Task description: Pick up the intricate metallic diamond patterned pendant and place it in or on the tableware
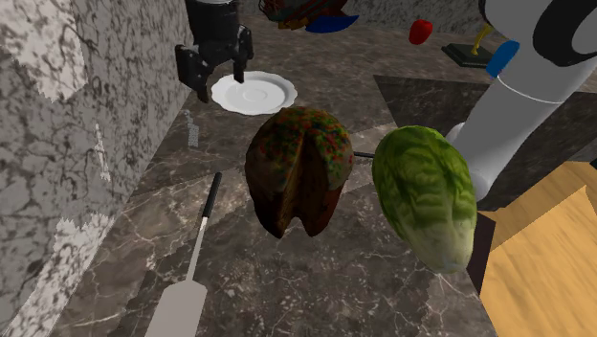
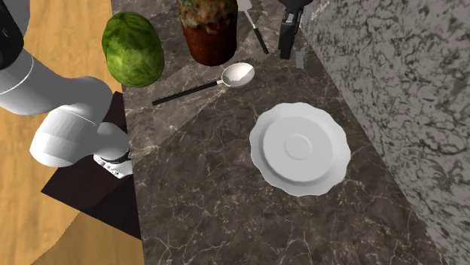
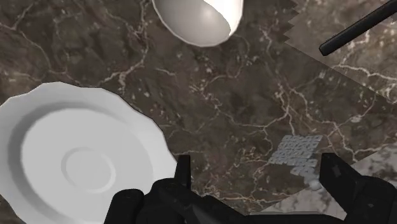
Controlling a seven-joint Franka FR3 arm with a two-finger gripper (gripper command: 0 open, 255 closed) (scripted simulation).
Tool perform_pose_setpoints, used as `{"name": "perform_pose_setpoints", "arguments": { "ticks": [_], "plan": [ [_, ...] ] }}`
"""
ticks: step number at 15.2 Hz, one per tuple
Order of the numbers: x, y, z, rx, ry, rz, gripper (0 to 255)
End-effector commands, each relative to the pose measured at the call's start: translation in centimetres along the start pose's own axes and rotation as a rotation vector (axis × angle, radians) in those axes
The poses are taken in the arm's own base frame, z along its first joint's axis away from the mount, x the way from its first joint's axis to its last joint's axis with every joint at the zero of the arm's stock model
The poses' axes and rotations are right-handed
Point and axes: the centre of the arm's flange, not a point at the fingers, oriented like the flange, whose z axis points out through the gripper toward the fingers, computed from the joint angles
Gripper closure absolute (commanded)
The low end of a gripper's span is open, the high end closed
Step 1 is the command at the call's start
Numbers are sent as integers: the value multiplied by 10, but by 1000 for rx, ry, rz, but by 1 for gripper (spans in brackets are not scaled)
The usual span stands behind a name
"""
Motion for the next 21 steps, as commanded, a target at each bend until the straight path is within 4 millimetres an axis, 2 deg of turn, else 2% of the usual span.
{"name": "perform_pose_setpoints", "arguments": {
  "ticks": [1, 4, 5, 12, 20, 21],
  "plan": [
    [13, -23, -1, 1, 8, -2, 0],
    [30, -57, 0, 2, 19, -8, 0],
    [32, -62, 0, 2, 20, -9, 0],
    [33, -62, 40, 2, 20, -9, 0],
    [33, -62, 40, 2, 20, -9, 0],
    [33, -62, 40, 2, 20, -9, 255]
  ]
}}
